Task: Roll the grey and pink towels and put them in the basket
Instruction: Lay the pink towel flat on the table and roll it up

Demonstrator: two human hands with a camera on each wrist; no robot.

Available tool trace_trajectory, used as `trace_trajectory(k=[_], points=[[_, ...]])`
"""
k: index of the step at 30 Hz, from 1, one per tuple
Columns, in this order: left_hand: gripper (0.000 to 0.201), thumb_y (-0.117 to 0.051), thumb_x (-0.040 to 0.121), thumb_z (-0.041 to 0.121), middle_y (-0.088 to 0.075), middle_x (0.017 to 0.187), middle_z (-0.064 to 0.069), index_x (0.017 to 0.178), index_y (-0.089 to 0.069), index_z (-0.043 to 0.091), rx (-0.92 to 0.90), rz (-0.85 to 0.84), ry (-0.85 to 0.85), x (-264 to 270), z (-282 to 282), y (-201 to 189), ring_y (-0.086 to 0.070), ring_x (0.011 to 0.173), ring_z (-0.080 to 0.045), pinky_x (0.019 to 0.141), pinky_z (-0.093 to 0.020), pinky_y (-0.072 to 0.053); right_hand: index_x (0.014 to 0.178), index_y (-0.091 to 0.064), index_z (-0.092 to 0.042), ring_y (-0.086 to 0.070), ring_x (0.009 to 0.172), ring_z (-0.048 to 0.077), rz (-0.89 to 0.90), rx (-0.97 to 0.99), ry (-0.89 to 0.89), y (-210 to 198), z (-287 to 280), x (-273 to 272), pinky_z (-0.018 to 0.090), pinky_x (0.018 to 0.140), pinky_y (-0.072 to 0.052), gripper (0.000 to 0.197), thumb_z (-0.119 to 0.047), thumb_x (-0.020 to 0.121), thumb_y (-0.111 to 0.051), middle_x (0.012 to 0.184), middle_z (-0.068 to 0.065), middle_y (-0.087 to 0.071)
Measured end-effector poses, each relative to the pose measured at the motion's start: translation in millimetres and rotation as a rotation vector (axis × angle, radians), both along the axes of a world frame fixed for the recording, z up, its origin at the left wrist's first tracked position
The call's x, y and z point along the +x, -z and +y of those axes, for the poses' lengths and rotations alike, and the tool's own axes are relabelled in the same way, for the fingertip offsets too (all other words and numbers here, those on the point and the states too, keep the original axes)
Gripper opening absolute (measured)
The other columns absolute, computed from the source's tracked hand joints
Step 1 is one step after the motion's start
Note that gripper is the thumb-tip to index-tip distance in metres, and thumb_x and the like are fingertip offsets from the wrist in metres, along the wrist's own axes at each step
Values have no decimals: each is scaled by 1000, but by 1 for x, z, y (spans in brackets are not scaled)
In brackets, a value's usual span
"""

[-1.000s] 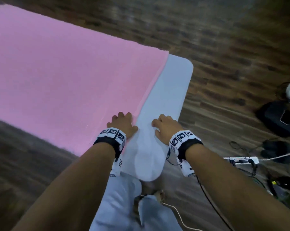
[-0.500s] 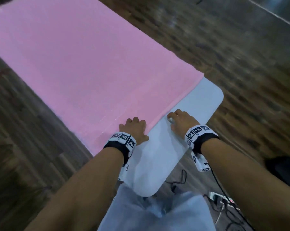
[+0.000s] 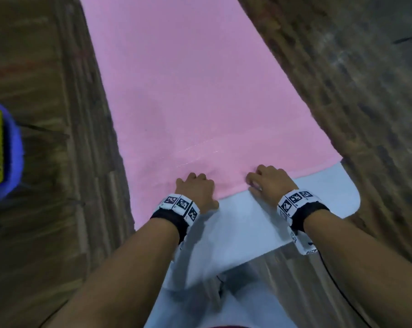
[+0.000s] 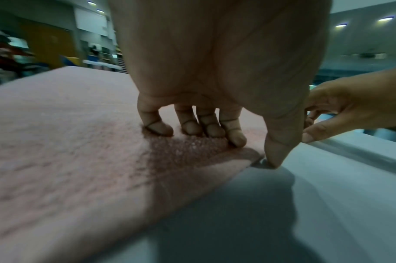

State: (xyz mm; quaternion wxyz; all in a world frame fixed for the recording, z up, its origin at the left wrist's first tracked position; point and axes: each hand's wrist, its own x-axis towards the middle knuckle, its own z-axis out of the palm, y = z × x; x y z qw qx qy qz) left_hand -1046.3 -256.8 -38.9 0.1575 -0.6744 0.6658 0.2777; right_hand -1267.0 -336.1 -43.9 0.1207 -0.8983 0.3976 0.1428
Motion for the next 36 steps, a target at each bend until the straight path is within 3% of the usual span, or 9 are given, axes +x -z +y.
trace_trajectory(k=[4, 7, 12, 17, 20, 26, 30, 32, 36], points=[[38, -54, 79, 52, -53, 109, -3, 98, -54, 19, -90, -40, -182, -18, 10, 0, -45, 106, -29, 87, -48, -41, 106, -61, -21, -54, 83, 27, -66, -42, -206, 2, -16, -4, 32, 67, -39, 22, -34, 93, -48, 99, 4, -58], [30, -51, 84, 44, -55, 107, -3, 101, -51, 19, -219, -61, -252, -27, 23, 5, -48, 98, -27, 83, -43, -44, 106, -57, -18, -54, 86, 28, -107, -5, -234, 0, -23, -4, 35, 71, -42, 21, -30, 96, -43, 103, 4, -57], [25, -53, 87, 22, -53, 110, -6, 111, -56, 17, -327, -73, -257, -14, 49, 4, -51, 97, -27, 77, -36, -36, 90, -39, -24, -52, 66, 24, -160, 127, -159, -5, -35, 2, 33, 58, -38, 11, -31, 97, -36, 78, 0, -56], [20, -76, 69, 4, -63, 95, -15, 88, -73, 10, -523, -11, -384, 31, 92, -6, -61, 78, -36, 69, -43, -49, 92, -41, -24, -53, 63, 23, -120, 224, -91, -6, -40, 4, 31, 56, -39, 9, -31, 97, -37, 73, -1, -57], [22, -79, 64, -5, -63, 92, -16, 82, -76, 8, -577, 78, -519, 63, 122, -3, -62, 74, -35, 66, -40, -53, 97, -44, -21, -54, 66, 22, -94, 208, -66, -6, -38, 9, 30, 58, -40, 10, -29, 98, -39, 77, 0, -58], [16, -66, 81, 5, -69, 96, -9, 92, -77, 10, -490, 140, -662, 112, 151, 6, -62, 93, -29, 82, -35, -47, 97, -44, -20, -55, 73, 23, -11, 173, 37, -1, -30, 24, 31, 65, -42, 8, -28, 98, -40, 82, 2, -59], [19, -61, 85, 9, -67, 89, -4, 101, -69, 17, -404, 278, -823, 125, 151, 8, -59, 79, -22, 80, -37, -51, 95, -43, -20, -52, 71, 23, 18, 148, 115, 4, -28, 30, 30, 62, -38, 5, -25, 98, -42, 77, 1, -55], [22, -60, 86, 11, -67, 97, -4, 106, -64, 19, -360, 332, -907, 131, 148, 9, -62, 85, -24, 84, -38, -52, 95, -44, -20, -52, 71, 24, 32, 144, 146, 6, -28, 30, 31, 62, -40, 6, -25, 97, -42, 77, 1, -56], [38, -58, 87, 21, -68, 101, -7, 125, -55, 23, -293, 147, -855, 135, 139, 13, -61, 92, -31, 87, -39, -50, 93, -42, -20, -52, 71, 24, 46, 139, 174, 8, -27, 33, 31, 62, -41, 7, -27, 98, -43, 77, 2, -57]])
